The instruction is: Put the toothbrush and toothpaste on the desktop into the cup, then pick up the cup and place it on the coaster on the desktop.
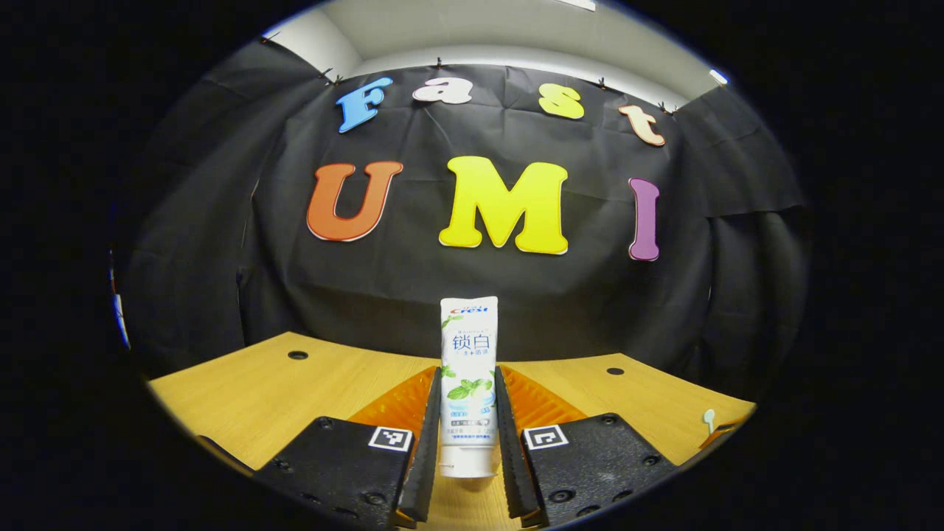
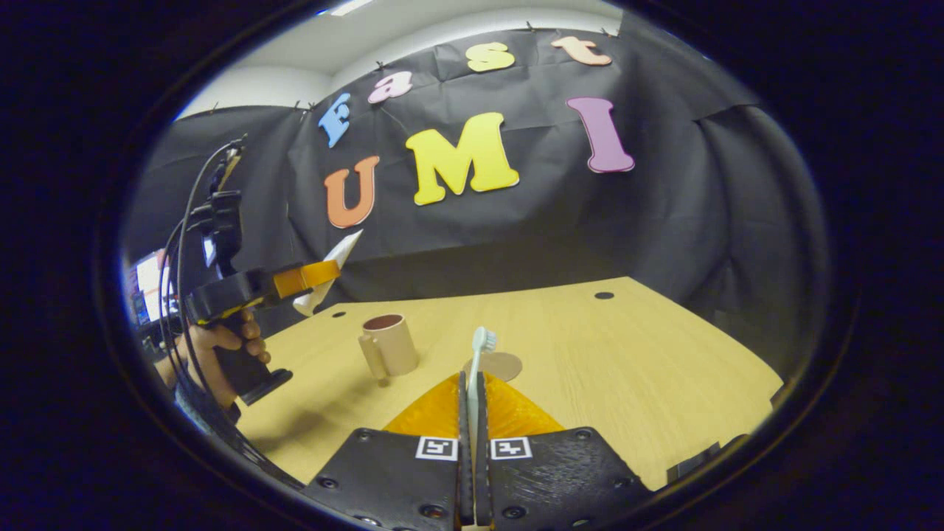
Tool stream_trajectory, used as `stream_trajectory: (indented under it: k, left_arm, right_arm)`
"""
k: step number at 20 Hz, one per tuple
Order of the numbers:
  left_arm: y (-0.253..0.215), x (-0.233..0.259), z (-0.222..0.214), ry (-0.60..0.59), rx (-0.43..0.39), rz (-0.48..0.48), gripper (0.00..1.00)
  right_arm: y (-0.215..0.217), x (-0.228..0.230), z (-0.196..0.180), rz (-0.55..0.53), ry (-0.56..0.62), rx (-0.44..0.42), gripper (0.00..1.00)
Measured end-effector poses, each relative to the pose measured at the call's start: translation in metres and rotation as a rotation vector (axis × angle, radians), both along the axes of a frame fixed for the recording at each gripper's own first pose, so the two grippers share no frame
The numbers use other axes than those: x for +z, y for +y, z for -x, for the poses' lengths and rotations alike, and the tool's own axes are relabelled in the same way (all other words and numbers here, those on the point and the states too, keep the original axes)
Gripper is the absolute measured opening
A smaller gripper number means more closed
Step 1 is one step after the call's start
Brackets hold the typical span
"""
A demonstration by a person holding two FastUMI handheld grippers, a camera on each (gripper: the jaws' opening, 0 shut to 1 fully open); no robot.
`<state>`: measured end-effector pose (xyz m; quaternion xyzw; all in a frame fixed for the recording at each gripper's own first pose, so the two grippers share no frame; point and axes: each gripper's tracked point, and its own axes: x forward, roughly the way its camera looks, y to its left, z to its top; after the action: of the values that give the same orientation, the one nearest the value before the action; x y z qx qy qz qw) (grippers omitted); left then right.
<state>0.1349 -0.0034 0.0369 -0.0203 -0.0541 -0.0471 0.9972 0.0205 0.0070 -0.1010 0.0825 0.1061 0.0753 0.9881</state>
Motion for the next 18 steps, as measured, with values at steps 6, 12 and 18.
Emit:
stream_trajectory:
  k: [6,12,18]
  left_arm:
    - [-0.012,0.006,-0.045,-0.018,0.019,-0.036,0.40]
    - [-0.019,-0.021,-0.067,0.052,0.007,0.005,0.42]
    - [-0.013,-0.031,-0.070,0.082,0.016,-0.007,0.48]
  right_arm:
    - [-0.004,-0.006,0.000,-0.011,0.010,0.009,0.02]
    - [-0.008,-0.014,0.000,0.000,0.018,0.008,0.02]
    - [-0.005,-0.022,0.000,0.003,0.039,0.014,0.02]
